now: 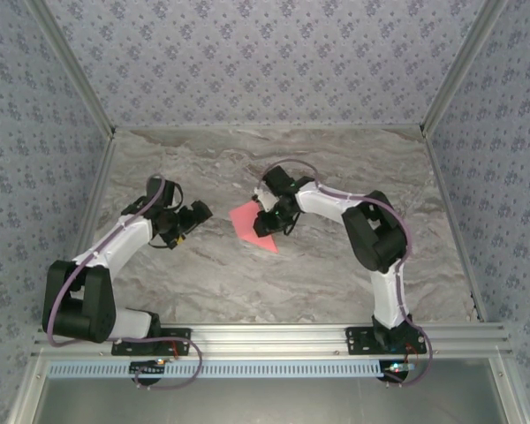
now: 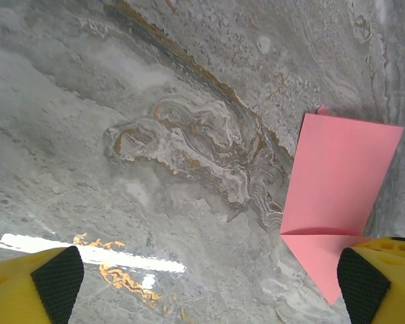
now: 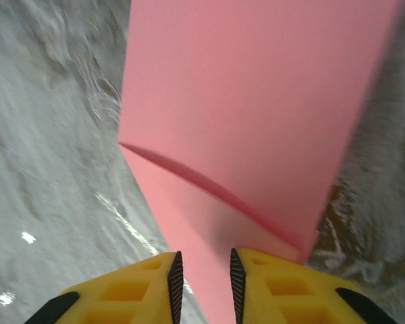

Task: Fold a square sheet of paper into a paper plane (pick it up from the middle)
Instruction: Move the paper to the center of the table, then fold the wing for the fifth time at the center of the table.

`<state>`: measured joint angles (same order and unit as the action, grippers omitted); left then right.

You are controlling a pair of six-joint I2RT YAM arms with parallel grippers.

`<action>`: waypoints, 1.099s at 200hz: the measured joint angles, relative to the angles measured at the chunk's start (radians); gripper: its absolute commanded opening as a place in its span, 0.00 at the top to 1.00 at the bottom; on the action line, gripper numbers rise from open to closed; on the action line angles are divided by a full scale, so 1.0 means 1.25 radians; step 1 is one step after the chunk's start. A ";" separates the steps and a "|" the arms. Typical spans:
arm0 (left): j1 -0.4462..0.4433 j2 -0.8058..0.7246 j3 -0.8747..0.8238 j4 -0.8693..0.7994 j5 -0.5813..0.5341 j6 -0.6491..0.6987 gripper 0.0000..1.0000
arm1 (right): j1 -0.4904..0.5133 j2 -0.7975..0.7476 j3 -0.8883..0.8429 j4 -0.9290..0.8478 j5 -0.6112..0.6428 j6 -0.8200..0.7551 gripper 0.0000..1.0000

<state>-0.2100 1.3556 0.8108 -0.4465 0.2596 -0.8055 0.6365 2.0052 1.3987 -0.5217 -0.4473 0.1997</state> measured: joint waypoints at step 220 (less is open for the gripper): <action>-0.189 0.211 -0.007 0.276 0.150 -0.201 0.47 | -0.054 0.010 -0.073 0.169 -0.096 0.226 0.78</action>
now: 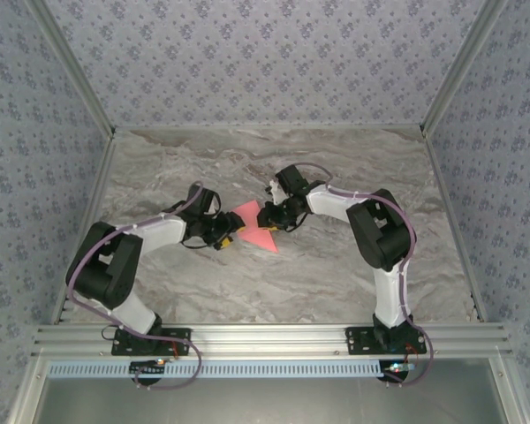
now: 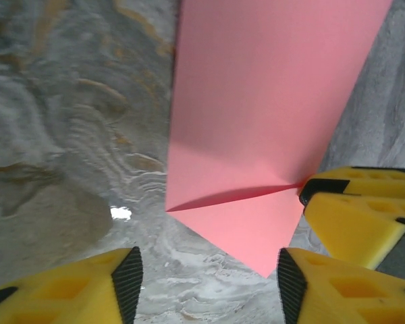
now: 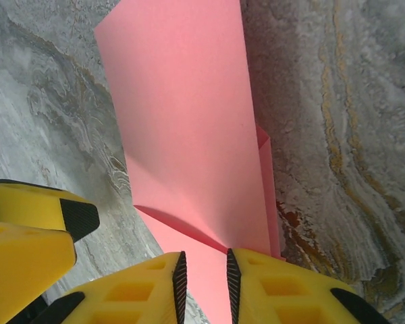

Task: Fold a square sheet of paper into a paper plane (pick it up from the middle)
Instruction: Fold the wing for the fifth time at the center of the table.

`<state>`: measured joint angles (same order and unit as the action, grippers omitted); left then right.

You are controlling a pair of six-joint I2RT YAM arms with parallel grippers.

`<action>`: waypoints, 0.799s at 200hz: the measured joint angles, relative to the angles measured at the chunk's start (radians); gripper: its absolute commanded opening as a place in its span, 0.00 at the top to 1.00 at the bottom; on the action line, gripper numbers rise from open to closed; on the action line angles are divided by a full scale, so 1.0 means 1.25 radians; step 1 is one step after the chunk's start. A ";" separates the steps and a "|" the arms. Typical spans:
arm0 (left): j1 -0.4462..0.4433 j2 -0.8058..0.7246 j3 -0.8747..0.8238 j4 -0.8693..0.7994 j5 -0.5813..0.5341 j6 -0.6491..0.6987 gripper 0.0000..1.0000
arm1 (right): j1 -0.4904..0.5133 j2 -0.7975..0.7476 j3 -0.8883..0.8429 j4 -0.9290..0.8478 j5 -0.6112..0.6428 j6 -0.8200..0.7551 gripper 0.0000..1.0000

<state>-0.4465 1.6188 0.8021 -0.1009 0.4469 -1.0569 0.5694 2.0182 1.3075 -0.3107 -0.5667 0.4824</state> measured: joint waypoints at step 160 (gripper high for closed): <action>-0.046 0.058 0.055 0.015 -0.001 -0.009 0.56 | -0.067 0.006 -0.080 0.068 -0.086 0.007 0.83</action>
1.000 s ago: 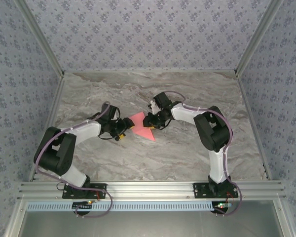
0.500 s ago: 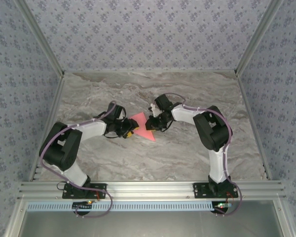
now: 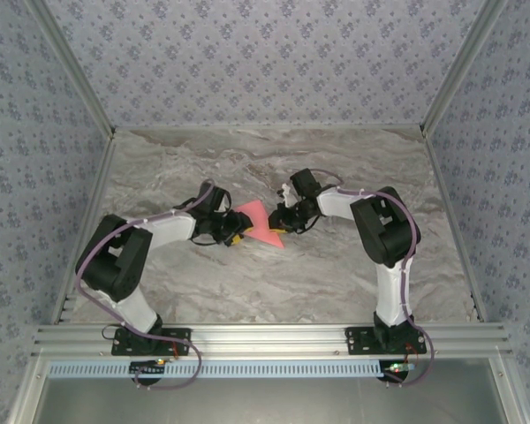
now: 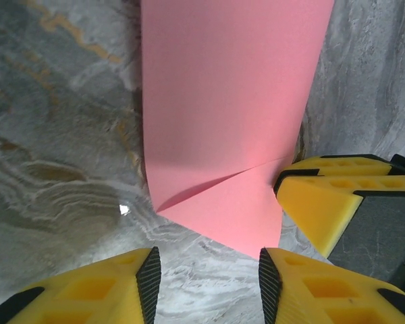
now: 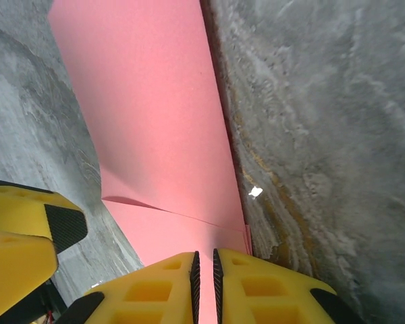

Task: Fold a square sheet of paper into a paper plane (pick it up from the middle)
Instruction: Fold the wing for the fifth time at the center of the table.

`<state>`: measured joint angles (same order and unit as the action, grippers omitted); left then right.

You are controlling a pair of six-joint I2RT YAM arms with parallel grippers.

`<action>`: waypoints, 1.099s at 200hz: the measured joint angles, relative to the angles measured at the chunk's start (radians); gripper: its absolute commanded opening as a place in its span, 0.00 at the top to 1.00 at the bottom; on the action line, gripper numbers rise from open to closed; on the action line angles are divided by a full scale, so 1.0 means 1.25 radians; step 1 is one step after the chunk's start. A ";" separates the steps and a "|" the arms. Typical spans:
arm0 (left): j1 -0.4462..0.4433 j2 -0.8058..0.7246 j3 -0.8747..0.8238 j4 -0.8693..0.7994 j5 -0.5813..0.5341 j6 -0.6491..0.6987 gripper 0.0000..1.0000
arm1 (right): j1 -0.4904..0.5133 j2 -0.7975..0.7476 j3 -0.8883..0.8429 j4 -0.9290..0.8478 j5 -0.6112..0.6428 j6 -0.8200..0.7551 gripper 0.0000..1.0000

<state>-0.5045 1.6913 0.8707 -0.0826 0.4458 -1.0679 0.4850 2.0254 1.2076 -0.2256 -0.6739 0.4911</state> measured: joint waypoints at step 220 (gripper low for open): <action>-0.007 0.081 0.051 0.060 0.003 -0.048 0.81 | -0.023 -0.014 -0.074 0.138 -0.097 0.057 0.64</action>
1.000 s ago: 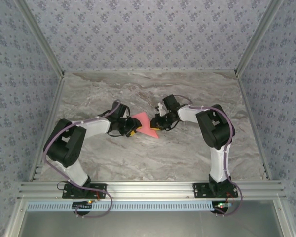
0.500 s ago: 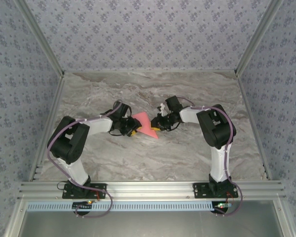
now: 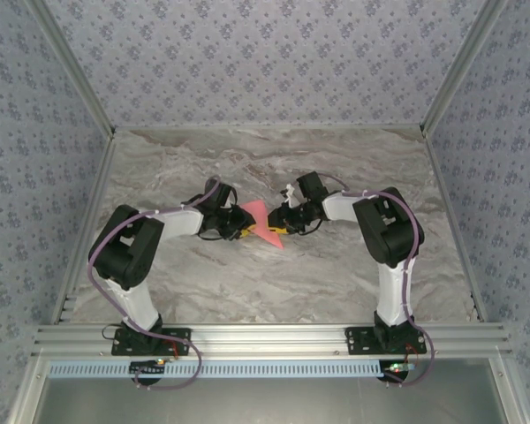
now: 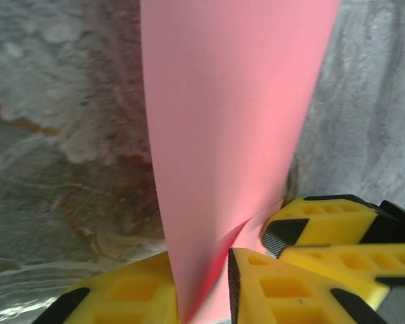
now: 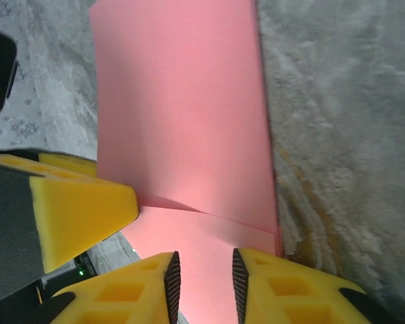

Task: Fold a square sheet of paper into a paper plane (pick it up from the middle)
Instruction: Fold the wing for the fifth time at the center of the table.

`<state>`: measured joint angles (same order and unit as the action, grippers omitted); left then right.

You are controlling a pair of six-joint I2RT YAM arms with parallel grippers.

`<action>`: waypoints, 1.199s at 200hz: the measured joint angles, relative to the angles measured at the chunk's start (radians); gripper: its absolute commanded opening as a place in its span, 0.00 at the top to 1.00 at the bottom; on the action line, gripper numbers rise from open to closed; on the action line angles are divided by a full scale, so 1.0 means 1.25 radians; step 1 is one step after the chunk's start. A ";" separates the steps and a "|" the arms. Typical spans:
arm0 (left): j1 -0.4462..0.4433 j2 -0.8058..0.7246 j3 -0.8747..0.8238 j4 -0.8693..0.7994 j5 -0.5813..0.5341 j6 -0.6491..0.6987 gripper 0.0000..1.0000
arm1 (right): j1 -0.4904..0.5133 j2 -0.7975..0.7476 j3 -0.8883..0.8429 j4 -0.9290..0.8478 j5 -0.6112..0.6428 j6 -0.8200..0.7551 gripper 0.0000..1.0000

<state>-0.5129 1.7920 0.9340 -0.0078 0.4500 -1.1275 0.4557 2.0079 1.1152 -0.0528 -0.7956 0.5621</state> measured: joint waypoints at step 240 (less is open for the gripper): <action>-0.006 0.001 0.016 0.003 0.011 -0.015 0.90 | 0.305 -0.192 -0.319 0.425 0.682 -0.724 0.43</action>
<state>-0.5201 1.7935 0.9546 -0.0036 0.4641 -1.1458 0.8364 1.7679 0.7162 0.4786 0.0574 -0.3431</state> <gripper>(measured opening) 0.098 0.589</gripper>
